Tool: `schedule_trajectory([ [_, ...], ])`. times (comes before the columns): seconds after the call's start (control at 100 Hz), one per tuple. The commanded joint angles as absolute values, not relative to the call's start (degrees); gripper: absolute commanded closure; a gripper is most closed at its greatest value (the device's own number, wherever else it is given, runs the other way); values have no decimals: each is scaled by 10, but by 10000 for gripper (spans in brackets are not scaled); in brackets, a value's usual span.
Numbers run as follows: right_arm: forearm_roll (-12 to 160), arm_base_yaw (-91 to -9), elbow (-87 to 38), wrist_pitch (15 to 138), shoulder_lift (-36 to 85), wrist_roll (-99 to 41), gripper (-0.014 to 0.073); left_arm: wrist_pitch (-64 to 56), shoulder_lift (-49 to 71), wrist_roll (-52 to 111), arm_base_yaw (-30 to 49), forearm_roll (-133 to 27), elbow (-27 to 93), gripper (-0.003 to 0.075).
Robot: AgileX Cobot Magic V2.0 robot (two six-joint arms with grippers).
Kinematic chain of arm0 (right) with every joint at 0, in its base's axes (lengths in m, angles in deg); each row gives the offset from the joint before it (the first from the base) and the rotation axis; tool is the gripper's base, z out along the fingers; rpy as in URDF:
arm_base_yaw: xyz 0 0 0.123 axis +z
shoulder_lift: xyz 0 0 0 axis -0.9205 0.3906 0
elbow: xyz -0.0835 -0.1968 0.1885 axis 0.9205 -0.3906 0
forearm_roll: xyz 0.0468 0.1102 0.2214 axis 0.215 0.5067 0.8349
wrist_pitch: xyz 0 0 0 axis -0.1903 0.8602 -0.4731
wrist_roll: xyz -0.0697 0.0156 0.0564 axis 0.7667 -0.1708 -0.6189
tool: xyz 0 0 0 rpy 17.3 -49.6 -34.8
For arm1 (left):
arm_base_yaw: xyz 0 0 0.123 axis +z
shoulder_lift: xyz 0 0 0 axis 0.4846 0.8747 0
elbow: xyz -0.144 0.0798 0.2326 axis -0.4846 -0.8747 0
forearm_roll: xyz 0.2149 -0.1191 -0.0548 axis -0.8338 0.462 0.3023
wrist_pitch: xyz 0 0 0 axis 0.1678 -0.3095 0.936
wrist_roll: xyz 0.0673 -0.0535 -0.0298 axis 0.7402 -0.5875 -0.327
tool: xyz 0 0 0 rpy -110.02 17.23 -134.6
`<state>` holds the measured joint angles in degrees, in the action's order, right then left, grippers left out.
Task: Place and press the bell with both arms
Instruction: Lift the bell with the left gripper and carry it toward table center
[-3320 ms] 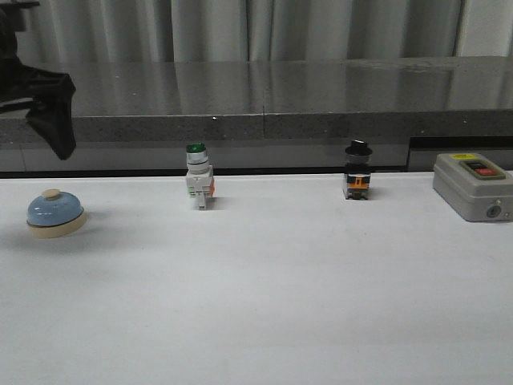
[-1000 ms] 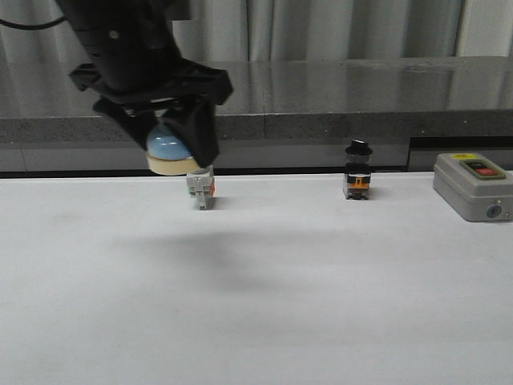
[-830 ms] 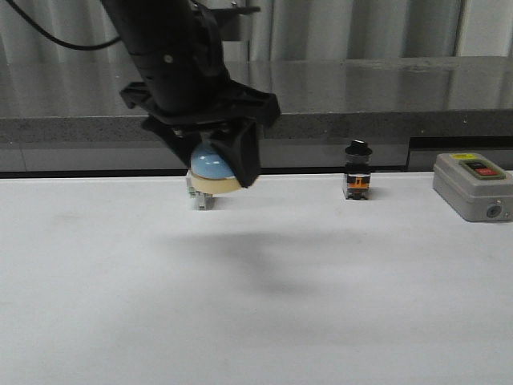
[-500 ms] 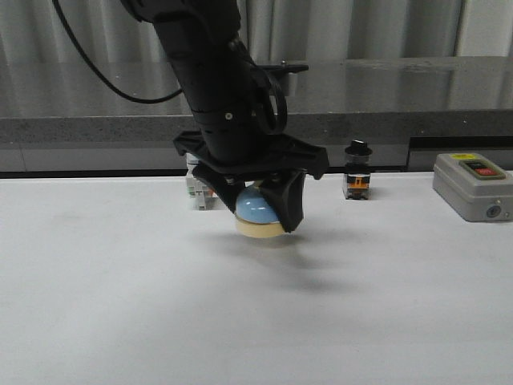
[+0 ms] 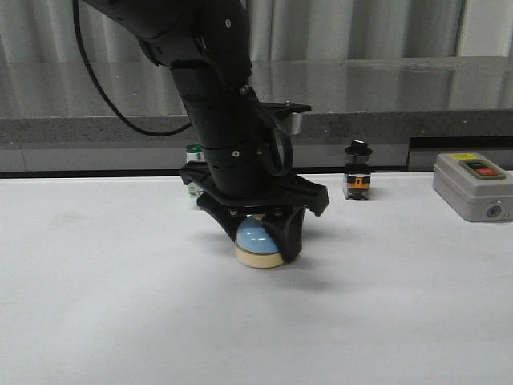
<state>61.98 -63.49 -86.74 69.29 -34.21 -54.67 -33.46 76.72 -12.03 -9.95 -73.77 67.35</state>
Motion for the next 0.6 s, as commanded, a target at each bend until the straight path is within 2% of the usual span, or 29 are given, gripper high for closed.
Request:
schedule_trajectory([
  [0.0,619,-639,-859,646,-353,-539,654,-319,743,-123,-104,-728,688,484],
  [0.04,619,-639,-859,646,-353,-539,654,-321,743,-123,-104,-728,688,429],
  [0.2,619,-639,-859,646,-353,-539,654,-326,743,-123,-104,-726,688,97],
  [0.25,619,-639,-859,646,-353,-539,654,-328,743,-123,-104,-725,688,41],
  [0.29,619,-639,-859,646,-353,-539,654,-331,743,-123,-104,-725,688,24],
  [0.59,619,-639,-859,646,-353,-539,654,-335,730,-124,-104,-723,688,32],
])
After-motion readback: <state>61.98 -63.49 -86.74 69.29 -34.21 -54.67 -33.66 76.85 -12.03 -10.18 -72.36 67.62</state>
